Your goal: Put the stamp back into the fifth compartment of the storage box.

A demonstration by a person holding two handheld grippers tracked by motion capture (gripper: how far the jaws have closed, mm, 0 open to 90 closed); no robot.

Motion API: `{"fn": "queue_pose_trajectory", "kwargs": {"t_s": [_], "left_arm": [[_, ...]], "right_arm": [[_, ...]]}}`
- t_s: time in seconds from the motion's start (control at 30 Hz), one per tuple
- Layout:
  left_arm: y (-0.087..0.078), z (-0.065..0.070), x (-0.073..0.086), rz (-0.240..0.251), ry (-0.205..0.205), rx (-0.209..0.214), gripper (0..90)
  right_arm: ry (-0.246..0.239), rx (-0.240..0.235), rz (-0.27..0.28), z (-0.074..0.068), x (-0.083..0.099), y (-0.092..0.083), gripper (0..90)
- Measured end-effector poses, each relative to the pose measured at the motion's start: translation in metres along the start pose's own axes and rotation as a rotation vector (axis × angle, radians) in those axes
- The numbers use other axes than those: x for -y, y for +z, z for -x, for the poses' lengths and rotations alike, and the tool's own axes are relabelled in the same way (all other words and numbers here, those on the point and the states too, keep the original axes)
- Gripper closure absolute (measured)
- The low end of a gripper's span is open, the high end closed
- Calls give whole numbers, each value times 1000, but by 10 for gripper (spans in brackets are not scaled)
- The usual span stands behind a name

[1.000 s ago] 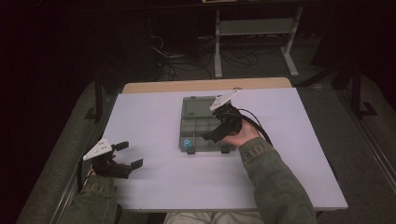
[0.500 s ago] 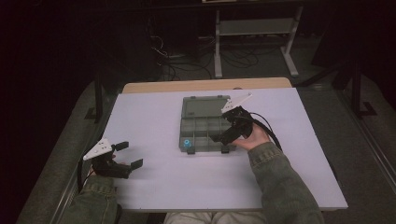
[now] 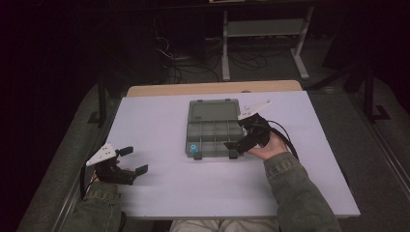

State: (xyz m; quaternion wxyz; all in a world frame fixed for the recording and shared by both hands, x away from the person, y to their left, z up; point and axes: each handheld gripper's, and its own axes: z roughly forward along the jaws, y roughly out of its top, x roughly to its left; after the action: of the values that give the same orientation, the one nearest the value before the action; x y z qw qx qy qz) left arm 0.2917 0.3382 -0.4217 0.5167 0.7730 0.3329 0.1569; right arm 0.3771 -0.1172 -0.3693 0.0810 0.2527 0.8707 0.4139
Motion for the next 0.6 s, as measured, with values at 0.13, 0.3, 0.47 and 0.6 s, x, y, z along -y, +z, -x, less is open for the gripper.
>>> {"fn": "queue_pose_trajectory", "kwargs": {"t_s": [0.13, 0.3, 0.47, 0.6], "left_arm": [[0, 0, 0, 0, 0, 0, 0], [0, 0, 0, 2, 0, 0, 0], [0, 0, 0, 2, 0, -1, 0], [0, 0, 0, 3, -1, -2, 0]], "right_arm": [[13, 7, 4, 2, 5, -3, 0], [18, 20, 6, 3, 12, -8, 0], [28, 31, 4, 3, 19, -13, 0], [38, 35, 24, 4, 25, -18, 0]]}}
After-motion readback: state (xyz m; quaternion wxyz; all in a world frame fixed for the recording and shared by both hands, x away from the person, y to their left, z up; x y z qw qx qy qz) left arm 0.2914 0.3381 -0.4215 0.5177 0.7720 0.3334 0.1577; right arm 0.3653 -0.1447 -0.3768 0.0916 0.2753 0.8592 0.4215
